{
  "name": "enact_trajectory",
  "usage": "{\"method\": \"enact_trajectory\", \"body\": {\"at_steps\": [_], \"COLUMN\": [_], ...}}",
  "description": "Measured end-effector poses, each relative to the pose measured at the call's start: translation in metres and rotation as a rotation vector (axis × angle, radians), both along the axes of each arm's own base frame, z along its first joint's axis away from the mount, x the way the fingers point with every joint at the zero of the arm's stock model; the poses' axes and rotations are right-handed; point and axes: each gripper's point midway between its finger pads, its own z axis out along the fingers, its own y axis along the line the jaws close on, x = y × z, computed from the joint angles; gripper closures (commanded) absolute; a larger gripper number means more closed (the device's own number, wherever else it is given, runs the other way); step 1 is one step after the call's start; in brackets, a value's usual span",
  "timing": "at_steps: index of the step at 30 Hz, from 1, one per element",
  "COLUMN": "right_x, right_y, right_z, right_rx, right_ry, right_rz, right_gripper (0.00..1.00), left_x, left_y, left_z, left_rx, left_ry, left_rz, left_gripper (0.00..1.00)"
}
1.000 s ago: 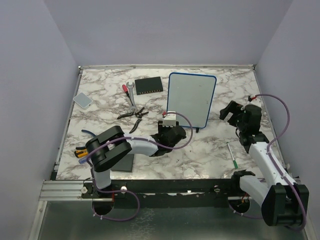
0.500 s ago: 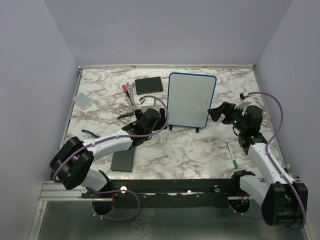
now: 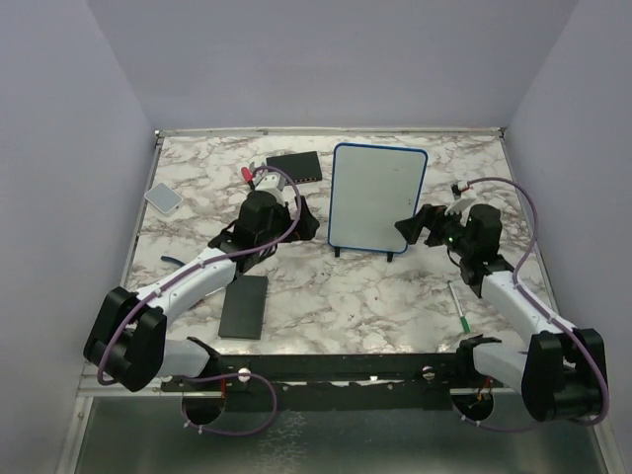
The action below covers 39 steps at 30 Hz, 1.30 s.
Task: Write a sentence on the whiteboard
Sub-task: Move the whiteboard to the center of the board.
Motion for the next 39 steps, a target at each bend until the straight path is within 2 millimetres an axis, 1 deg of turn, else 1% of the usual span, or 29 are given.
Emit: {"method": "enact_trajectory", "body": {"at_steps": [5,13,17,27,30,34,36,39], "right_x": [0.004,0.008,0.009,0.012,0.014,0.016,0.014,0.007], "right_y": [0.01,0.03,0.036,0.046,0.044,0.032,0.022,0.003], "right_z": [-0.008,-0.008,-0.009,-0.009,-0.01,-0.011,-0.006,0.009], "right_rx": [-0.018,-0.044,-0.06,-0.085,-0.089,-0.092,-0.095,-0.096], "right_ry": [0.014,-0.001,-0.002,-0.014,-0.008,0.027,0.038,0.034], "right_rz": [0.036,0.1,0.113,0.131,0.101,0.008,-0.052,-0.163], "right_gripper": [0.0,0.0,0.0,0.0,0.0,0.0,0.0,0.0], "left_x": [-0.002,-0.003,-0.004,-0.012,-0.012,-0.011,-0.01,-0.012], "left_y": [-0.001,0.0,0.0,0.006,0.006,0.008,0.011,0.019], "left_z": [0.0,-0.002,-0.005,-0.027,-0.029,-0.028,-0.027,-0.019], "left_rx": [-0.017,-0.027,-0.027,-0.014,-0.014,-0.018,-0.019,-0.016], "left_ry": [0.015,0.027,0.033,0.086,0.091,0.092,0.092,0.087], "left_rz": [-0.025,-0.037,-0.039,-0.035,-0.037,-0.034,-0.028,-0.016], "left_gripper": [0.01,0.01,0.01,0.01,0.01,0.01,0.01,0.01]}}
